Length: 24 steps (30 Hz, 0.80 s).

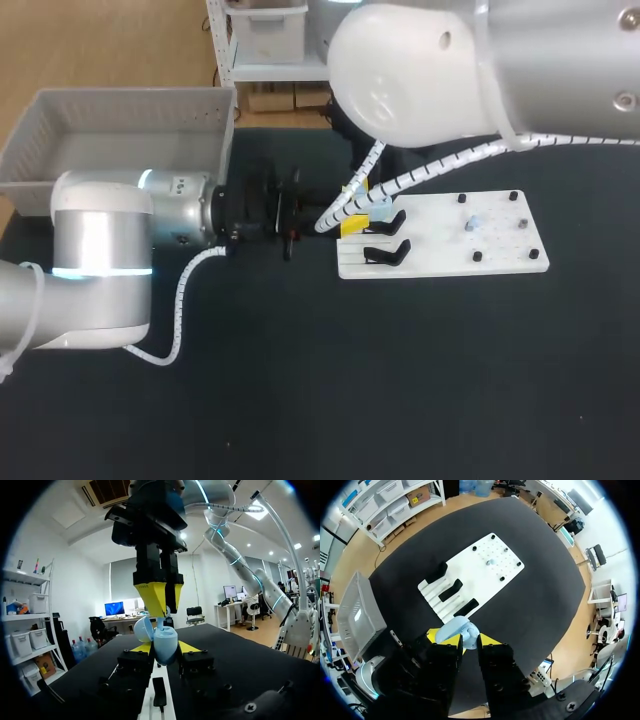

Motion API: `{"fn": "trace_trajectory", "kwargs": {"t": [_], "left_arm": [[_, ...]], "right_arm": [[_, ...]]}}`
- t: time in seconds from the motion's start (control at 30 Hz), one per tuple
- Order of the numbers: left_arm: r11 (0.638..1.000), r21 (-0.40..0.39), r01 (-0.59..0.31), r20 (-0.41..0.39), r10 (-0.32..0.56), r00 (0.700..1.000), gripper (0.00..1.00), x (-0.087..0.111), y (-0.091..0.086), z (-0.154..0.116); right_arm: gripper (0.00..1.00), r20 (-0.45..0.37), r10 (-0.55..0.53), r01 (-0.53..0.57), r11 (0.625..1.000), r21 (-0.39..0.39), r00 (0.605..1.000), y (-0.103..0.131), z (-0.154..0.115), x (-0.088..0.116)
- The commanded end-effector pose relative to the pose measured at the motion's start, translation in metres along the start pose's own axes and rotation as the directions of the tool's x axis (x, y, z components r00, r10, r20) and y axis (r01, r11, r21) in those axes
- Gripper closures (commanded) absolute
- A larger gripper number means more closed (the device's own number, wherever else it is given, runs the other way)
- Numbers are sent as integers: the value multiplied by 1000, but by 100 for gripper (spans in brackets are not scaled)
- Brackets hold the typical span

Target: Pick up each earbud case from the left stands, insert the matching earbuds, close the lid, and place the case in the box.

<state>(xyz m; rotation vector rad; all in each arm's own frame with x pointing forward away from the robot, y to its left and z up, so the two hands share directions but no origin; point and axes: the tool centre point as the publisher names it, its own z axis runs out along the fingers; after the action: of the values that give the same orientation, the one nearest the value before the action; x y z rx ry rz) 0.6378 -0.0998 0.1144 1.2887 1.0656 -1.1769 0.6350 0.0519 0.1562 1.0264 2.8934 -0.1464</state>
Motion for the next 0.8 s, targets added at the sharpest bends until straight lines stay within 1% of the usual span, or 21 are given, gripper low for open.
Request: {"fn": "trace_trajectory", "kwargs": {"t": [0.03,0.23,0.27,0.3,0.33,0.37,0.4,0.43,0.5,0.6,0.63,0.7,0.73,0.8], "left_arm": [[1000,-4,-3,2,3,1000,100,1,-1,0],[1000,-4,-3,2,3,1000,100,1,-1,0],[1000,-4,-3,2,3,1000,100,1,-1,0],[1000,-4,-3,2,3,1000,100,1,-1,0],[1000,-4,-3,2,3,1000,100,1,-1,0],[1000,-4,-3,2,3,1000,100,1,-1,0],[1000,-4,-3,2,3,1000,100,1,-1,0],[1000,-4,-3,2,3,1000,100,1,-1,0],[1000,-4,-3,2,3,1000,100,1,-1,0],[1000,-4,-3,2,3,1000,100,1,-1,0],[1000,-4,-3,2,3,1000,100,1,-1,0],[1000,-4,-3,2,3,1000,100,1,-1,0],[1000,-4,-3,2,3,1000,100,1,-1,0],[1000,-4,-3,2,3,1000,100,1,-1,0]], "right_arm": [[100,-1,0,0,1000,-2,1000,1,3,-1],[99,0,0,0,1000,1,1000,3,7,-1],[71,0,1,-1,1000,0,1000,4,7,-1],[53,-1,2,-2,1000,-2,1000,4,7,0],[27,-6,6,-7,1000,-11,1000,3,5,1],[7,-11,10,-10,1000,-23,1000,2,3,2],[3,-6,9,-9,1000,-24,1000,0,0,3],[4,-6,9,-9,999,-35,1000,-2,-4,5],[10,-5,10,-10,998,-61,1000,-9,-13,11],[38,6,-3,4,994,-113,1000,-20,-25,19],[40,18,-20,23,991,-134,1000,-24,-28,21],[40,51,-62,70,980,-186,997,-33,-32,22],[43,72,-87,101,971,-216,994,-38,-34,21],[42,122,-129,156,956,-249,984,-49,-35,16]]}}
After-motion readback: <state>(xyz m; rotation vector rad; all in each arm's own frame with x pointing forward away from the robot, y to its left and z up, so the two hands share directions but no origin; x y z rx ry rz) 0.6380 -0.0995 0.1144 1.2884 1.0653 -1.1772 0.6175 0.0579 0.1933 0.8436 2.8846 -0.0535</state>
